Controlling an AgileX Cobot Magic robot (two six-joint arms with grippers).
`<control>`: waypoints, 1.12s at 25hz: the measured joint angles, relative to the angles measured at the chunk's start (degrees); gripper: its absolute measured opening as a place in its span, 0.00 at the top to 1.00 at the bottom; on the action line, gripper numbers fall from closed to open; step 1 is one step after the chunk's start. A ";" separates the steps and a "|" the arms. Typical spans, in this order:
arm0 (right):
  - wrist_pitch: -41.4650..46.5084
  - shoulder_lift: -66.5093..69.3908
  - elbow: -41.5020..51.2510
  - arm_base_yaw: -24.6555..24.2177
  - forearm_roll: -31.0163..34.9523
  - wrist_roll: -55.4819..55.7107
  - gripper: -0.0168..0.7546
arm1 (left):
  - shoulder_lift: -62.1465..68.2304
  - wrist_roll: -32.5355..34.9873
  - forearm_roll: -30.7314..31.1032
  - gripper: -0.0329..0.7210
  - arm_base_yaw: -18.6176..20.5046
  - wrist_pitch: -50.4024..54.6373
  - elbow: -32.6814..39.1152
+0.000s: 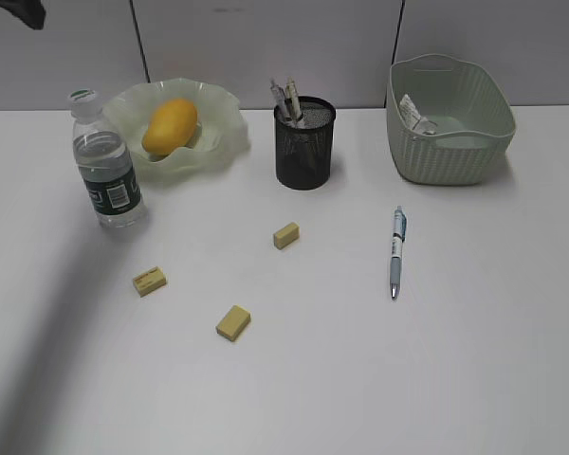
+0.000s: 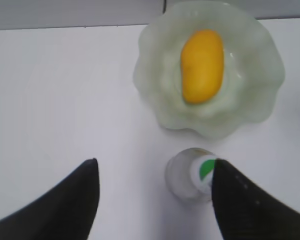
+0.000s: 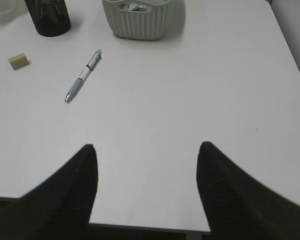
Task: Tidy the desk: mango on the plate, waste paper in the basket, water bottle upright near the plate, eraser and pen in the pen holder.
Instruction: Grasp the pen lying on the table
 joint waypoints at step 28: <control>0.01 0.00 0.00 0.00 0.00 0.00 0.34 | -21.30 -1.09 -0.22 0.25 3.68 -0.04 27.42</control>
